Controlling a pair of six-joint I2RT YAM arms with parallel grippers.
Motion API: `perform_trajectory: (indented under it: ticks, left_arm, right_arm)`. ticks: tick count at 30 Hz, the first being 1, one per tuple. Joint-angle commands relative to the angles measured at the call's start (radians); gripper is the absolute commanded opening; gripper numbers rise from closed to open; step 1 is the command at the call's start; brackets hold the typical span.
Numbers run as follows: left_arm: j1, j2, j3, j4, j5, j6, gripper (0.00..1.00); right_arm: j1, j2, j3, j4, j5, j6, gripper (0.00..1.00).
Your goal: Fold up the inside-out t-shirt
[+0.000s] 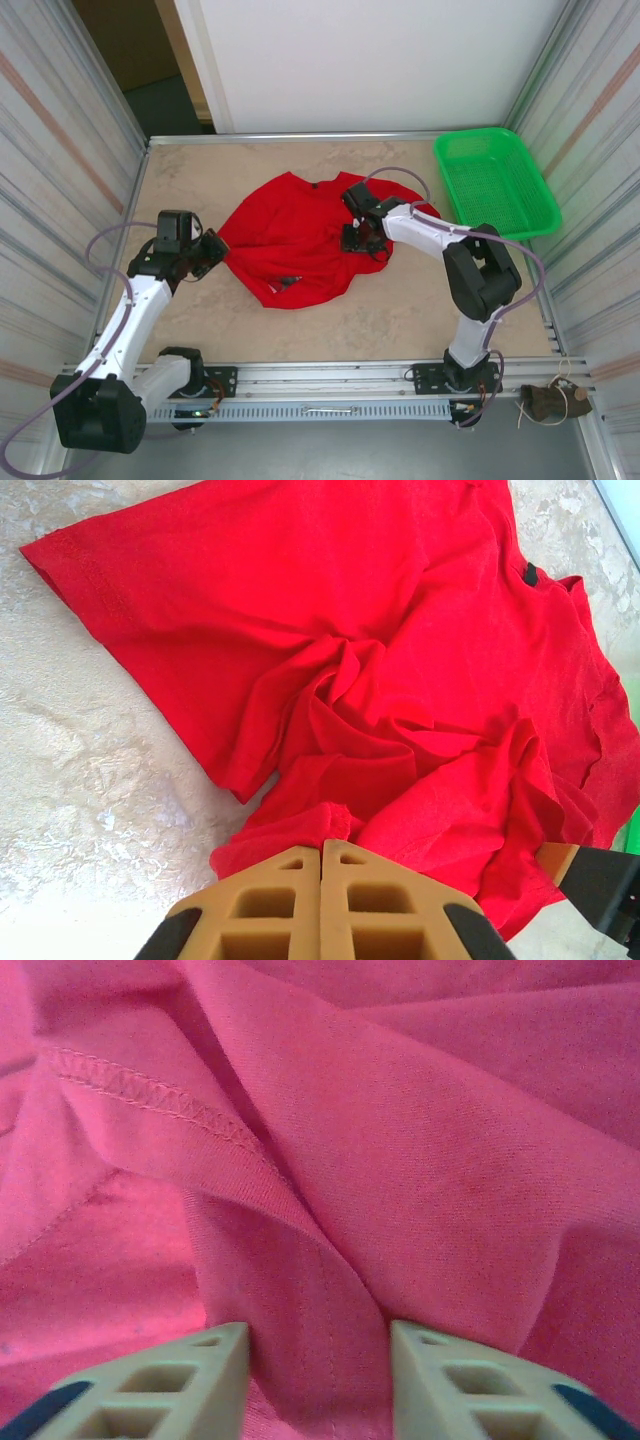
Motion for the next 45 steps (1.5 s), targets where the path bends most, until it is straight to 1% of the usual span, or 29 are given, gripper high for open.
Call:
perform_trajectory:
  ticks: [1,2,3,4,7,10,12,14,16,19,22,28,31,33,36,38,41,43,45]
  left_arm:
    - [0.006,-0.015,0.035,0.007,0.015,0.009,0.0]
    - [0.007,-0.015,0.036,0.008,0.015,0.01,0.0]
    - [0.007,-0.015,0.036,0.008,0.015,0.01,0.0]
    - [0.006,-0.014,0.039,0.008,0.015,0.01,0.0]
    - [0.015,-0.001,0.069,0.02,0.024,0.019,0.0]
    - [0.062,0.049,0.191,0.021,0.086,0.019,0.0]
    - [0.084,0.086,0.318,0.026,0.122,0.013,0.0]
    - [0.091,0.134,0.491,0.007,0.149,0.01,0.0]
    - [0.09,0.167,0.652,-0.014,0.171,0.001,0.0]
    - [0.09,0.187,0.85,-0.012,0.197,-0.042,0.0]
    - [0.09,0.186,1.016,0.006,0.198,-0.089,0.0]
    - [0.09,0.177,1.253,0.037,0.167,-0.154,0.0]
    - [0.09,0.198,1.325,0.029,0.153,-0.158,0.0]
    - [0.091,0.22,1.331,0.018,0.15,-0.154,0.0]
    - [0.09,0.266,1.287,0.014,0.153,-0.144,0.0]
    - [0.092,0.308,1.247,0.022,0.153,-0.14,0.0]
    - [0.095,0.414,1.235,0.014,0.15,-0.101,0.0]
    - [0.098,0.506,1.251,0.033,0.162,-0.076,0.0]
    - [0.105,0.611,1.306,0.054,0.167,-0.057,0.0]
  right_arm:
    - [0.007,0.005,0.011,-0.003,-0.012,-0.014,0.25]
    - [0.006,0.001,0.01,-0.003,-0.015,-0.012,0.16]
    - [0.003,-0.009,0.009,-0.004,-0.021,-0.012,0.03]
    - [-0.001,-0.019,0.008,-0.006,-0.023,-0.012,0.0]
    - [-0.036,-0.097,0.018,-0.026,-0.032,-0.011,0.0]
    - [-0.113,-0.221,0.099,-0.084,-0.044,-0.019,0.0]
    - [-0.18,-0.304,0.203,-0.138,-0.038,-0.032,0.0]
    - [-0.236,-0.374,0.329,-0.203,-0.02,-0.045,0.0]
    - [-0.271,-0.427,0.454,-0.252,-0.004,-0.056,0.0]
    - [-0.301,-0.505,0.642,-0.32,0.027,-0.067,0.0]
    - [-0.306,-0.574,0.81,-0.358,0.064,-0.07,0.0]
    - [-0.306,-0.659,0.998,-0.337,0.081,-0.057,0.0]
    - [-0.305,-0.642,1.053,-0.335,0.05,-0.054,0.0]
    - [-0.305,-0.621,1.045,-0.343,0.034,-0.055,0.0]
    - [-0.305,-0.586,0.975,-0.328,0.029,-0.065,0.0]
    - [-0.307,-0.557,0.916,-0.299,0.053,-0.082,0.0]
    - [-0.342,-0.472,0.868,-0.266,0.049,-0.107,0.0]
    - [-0.389,-0.388,0.863,-0.231,-0.001,-0.107,0.0]
    - [-0.435,-0.309,0.878,-0.192,-0.059,-0.084,0.0]
